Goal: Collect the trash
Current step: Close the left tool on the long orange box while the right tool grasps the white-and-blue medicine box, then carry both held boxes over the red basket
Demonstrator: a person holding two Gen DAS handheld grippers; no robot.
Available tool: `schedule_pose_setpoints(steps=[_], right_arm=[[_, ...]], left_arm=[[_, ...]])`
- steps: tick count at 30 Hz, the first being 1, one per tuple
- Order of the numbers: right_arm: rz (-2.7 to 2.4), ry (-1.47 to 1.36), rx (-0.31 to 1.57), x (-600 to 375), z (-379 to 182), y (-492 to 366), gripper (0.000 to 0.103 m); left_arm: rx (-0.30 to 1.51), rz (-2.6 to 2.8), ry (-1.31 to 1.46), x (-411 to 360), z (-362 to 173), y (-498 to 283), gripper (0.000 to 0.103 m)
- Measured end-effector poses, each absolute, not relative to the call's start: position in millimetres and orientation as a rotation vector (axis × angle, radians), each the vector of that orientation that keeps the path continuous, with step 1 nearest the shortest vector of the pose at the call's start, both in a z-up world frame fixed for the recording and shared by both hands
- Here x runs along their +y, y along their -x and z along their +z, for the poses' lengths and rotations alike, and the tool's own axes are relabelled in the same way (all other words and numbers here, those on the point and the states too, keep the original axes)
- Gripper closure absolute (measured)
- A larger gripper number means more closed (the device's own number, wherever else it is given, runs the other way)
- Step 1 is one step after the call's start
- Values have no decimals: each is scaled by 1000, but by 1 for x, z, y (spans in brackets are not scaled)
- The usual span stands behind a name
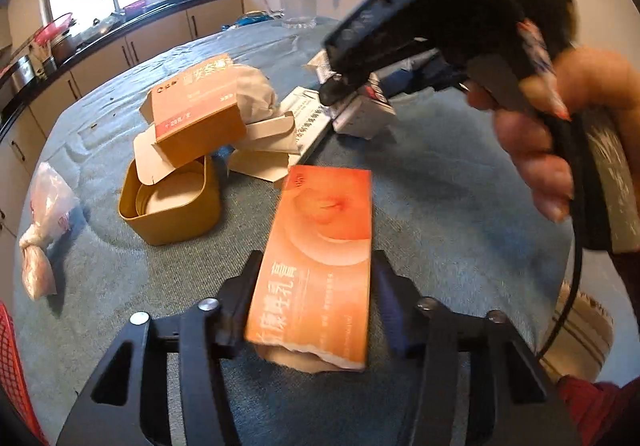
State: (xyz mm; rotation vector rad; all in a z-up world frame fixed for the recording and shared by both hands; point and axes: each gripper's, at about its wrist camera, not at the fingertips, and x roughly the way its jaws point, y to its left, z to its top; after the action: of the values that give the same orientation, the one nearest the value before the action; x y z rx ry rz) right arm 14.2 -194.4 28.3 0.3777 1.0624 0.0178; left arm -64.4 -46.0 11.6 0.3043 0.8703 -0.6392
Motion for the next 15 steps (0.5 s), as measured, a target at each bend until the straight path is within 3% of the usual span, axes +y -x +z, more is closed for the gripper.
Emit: schedule_pose_setpoints(steps=[15], right_arm=[[177,-326,790,-171,65,71,62]], left_arm=[[759,-580,-107,2,37,82,58]])
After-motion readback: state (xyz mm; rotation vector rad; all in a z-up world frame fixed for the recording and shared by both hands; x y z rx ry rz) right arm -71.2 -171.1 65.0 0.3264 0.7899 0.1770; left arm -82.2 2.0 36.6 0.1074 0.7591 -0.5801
